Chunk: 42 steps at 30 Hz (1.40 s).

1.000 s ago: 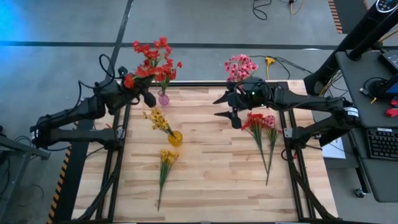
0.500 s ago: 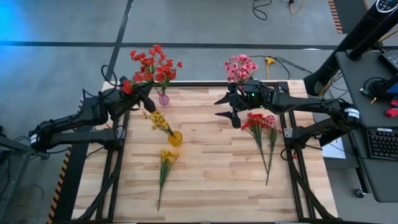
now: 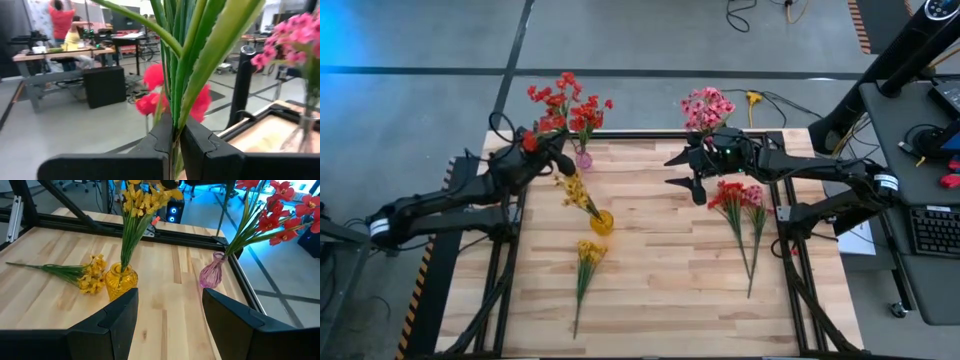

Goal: Sort flowers into vase by color
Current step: Put the left red flower into the purple flower vase

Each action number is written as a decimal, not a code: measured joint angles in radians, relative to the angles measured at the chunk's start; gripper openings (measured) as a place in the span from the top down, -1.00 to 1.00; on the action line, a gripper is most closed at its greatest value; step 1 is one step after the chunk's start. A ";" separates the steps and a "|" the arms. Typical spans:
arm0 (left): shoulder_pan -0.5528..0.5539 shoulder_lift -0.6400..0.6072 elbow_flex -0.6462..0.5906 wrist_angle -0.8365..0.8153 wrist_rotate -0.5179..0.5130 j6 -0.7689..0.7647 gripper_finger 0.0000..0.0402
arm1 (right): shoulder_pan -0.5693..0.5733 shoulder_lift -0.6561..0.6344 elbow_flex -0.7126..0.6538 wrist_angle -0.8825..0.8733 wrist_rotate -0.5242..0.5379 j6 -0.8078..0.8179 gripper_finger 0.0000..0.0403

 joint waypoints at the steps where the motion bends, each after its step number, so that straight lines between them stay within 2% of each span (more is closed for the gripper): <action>1: 0.008 0.004 -0.003 0.000 0.000 0.000 0.99 | 0.000 0.000 0.000 -0.001 0.000 0.001 -0.07; 7: 0.043 0.010 0.007 -0.013 0.000 0.022 0.99 | 0.000 0.000 0.000 -0.002 0.000 0.007 -0.07; 13: 0.051 -0.007 0.111 -0.211 0.001 0.120 0.99 | 0.000 0.000 0.000 -0.017 0.000 0.008 -0.07; 16: 0.072 -0.007 0.133 -0.225 0.011 0.125 0.99 | 0.000 0.000 0.000 -0.019 0.000 0.008 -0.07; 21: 0.139 -0.007 0.118 -0.228 0.089 0.152 0.99 | 0.000 0.000 0.000 -0.019 0.000 0.008 -0.07; 26: 0.239 -0.001 0.096 -0.164 0.315 0.103 0.99 | 0.000 0.000 0.000 -0.019 0.000 0.008 -0.07; 30: 0.284 0.016 0.095 -0.165 0.330 0.082 0.99 | 0.000 0.000 0.000 -0.019 0.000 0.008 -0.07; 34: 0.298 0.042 0.095 -0.144 0.429 0.060 0.99 | 0.000 0.000 0.000 -0.019 0.000 0.008 -0.07; 42: 0.316 0.117 0.094 -0.110 0.428 0.059 0.99 | 0.000 0.000 0.000 -0.020 -0.001 0.008 -0.07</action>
